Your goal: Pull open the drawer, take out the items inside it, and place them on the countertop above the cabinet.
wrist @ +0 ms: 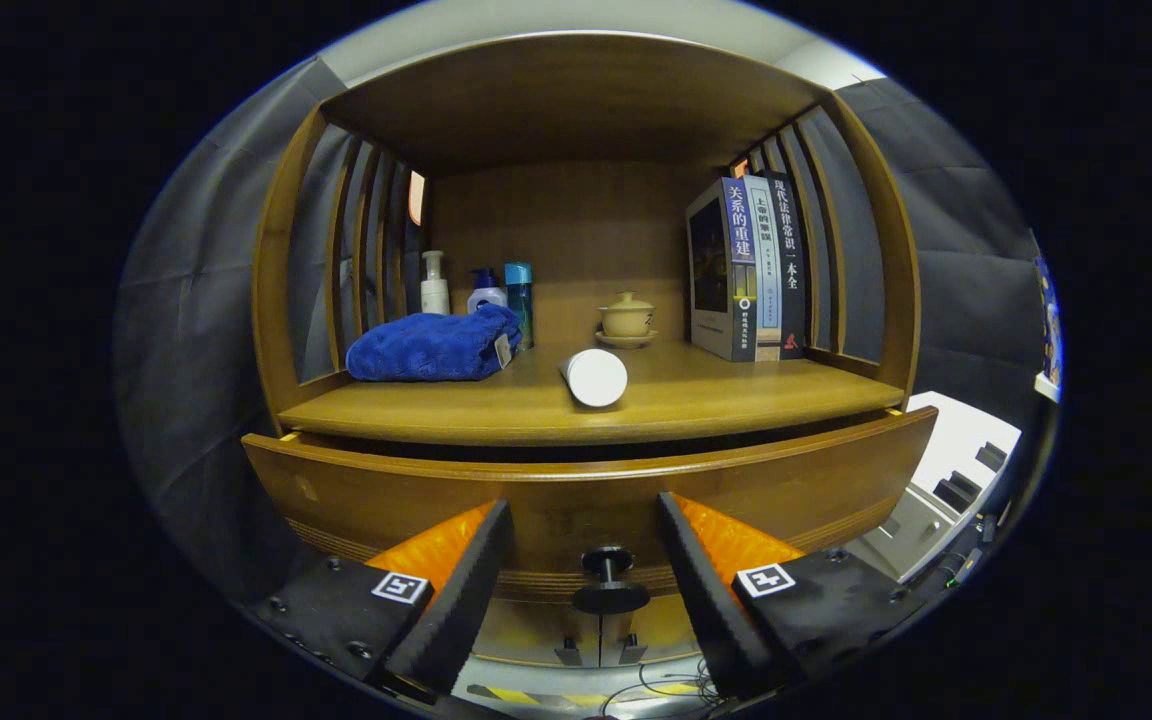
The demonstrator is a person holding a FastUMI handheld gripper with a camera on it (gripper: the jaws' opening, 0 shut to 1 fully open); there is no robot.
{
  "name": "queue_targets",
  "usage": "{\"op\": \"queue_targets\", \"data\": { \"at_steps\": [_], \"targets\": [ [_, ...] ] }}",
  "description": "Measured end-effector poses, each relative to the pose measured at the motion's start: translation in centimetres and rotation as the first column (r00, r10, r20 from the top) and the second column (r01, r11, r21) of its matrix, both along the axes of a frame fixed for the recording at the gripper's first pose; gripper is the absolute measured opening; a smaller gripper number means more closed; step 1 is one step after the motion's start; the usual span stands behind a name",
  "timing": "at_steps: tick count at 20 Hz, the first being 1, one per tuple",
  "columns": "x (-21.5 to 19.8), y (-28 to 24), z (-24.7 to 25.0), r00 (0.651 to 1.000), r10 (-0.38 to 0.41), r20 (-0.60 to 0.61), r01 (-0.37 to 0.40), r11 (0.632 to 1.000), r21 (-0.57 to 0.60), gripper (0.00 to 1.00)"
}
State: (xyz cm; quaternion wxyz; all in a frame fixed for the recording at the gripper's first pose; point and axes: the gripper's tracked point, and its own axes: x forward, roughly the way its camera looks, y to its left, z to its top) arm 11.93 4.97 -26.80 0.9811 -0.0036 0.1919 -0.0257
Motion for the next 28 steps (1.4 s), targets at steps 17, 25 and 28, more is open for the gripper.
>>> {"op": "queue_targets", "data": {
  "at_steps": [17,25,28],
  "targets": [
    [0.7,-0.6,-0.5,0.999,0.009,-0.044,-0.008,1.0,0.02,0.99],
    [-3.1,-3.4,10.1,0.991,0.031,0.131,-0.044,0.995,0.094,0.98],
    [-5.0,-4.4,13.6,0.98,0.07,0.185,-0.084,0.994,0.069,0.96]
  ]
}}
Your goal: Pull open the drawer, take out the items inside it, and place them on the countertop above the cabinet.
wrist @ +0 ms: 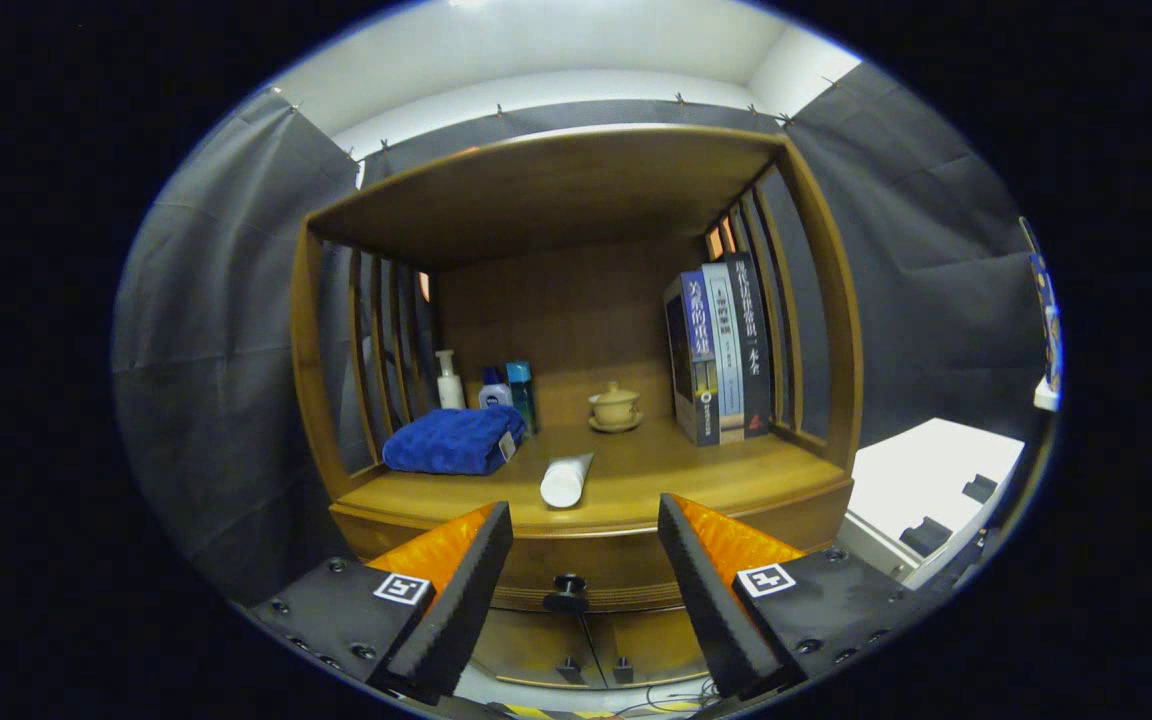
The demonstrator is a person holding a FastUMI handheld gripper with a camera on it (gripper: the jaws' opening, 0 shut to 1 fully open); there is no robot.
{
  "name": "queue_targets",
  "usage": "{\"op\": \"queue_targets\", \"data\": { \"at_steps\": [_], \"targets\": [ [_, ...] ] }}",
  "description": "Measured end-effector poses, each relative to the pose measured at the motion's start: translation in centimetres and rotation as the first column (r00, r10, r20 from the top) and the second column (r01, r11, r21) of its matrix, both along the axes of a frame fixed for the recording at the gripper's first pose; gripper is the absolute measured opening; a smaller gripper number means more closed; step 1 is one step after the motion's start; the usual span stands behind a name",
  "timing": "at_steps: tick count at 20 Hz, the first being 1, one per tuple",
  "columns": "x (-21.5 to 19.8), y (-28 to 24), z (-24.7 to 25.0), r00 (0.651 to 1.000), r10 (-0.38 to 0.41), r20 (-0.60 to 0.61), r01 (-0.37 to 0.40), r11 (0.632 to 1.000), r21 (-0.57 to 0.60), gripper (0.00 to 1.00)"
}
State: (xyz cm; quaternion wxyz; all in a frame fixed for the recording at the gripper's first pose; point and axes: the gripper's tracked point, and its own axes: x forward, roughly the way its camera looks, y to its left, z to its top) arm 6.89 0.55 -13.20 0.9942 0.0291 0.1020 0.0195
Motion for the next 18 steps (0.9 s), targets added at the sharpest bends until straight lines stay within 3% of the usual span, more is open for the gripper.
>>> {"op": "queue_targets", "data": {
  "at_steps": [7,10,14,18],
  "targets": [
    [-4.0,-2.7,9.5,0.986,0.013,0.166,-0.025,0.997,0.071,0.96],
    [-5.1,-4.9,12.3,0.977,-0.002,0.211,0.0,1.0,0.009,0.96],
    [-6.3,-5.5,13.3,0.972,-0.008,0.236,0.023,0.998,-0.06,0.96],
    [-6.4,-4.3,13.3,0.968,0.036,0.247,-0.027,0.999,-0.04,0.96]
  ]
}}
